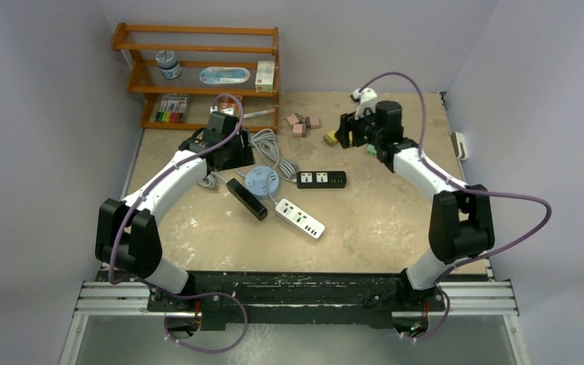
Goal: Pull the plug off the socket
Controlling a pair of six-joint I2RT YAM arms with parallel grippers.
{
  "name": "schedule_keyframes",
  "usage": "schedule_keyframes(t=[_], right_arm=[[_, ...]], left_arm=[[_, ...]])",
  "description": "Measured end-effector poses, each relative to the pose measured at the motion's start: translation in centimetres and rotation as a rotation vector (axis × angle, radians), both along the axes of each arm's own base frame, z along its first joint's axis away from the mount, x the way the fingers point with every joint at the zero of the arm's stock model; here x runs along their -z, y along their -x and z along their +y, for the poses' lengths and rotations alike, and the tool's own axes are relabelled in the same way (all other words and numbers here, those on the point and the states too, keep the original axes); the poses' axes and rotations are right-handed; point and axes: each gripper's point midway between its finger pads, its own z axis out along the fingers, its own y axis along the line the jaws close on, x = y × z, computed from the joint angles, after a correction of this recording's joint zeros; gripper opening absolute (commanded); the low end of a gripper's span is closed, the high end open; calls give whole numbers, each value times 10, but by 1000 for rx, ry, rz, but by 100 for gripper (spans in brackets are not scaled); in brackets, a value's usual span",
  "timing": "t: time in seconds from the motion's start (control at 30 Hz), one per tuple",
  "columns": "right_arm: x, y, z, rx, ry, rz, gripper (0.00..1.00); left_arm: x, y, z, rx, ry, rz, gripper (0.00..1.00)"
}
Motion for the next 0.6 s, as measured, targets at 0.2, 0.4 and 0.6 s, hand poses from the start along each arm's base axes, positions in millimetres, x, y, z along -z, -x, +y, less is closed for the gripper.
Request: schedule_keyframes(t=[0.2,0.4,0.6], right_arm=[[45,61,76,-175,73,79,75],[90,117,115,-390,139,211,99],[95,149,146,-534,134,243,99]], left_arm=[[17,8,2,-1,-5,31,61],[75,48,11,-19,-2,185,60],[98,66,14,-46,19,243,60]])
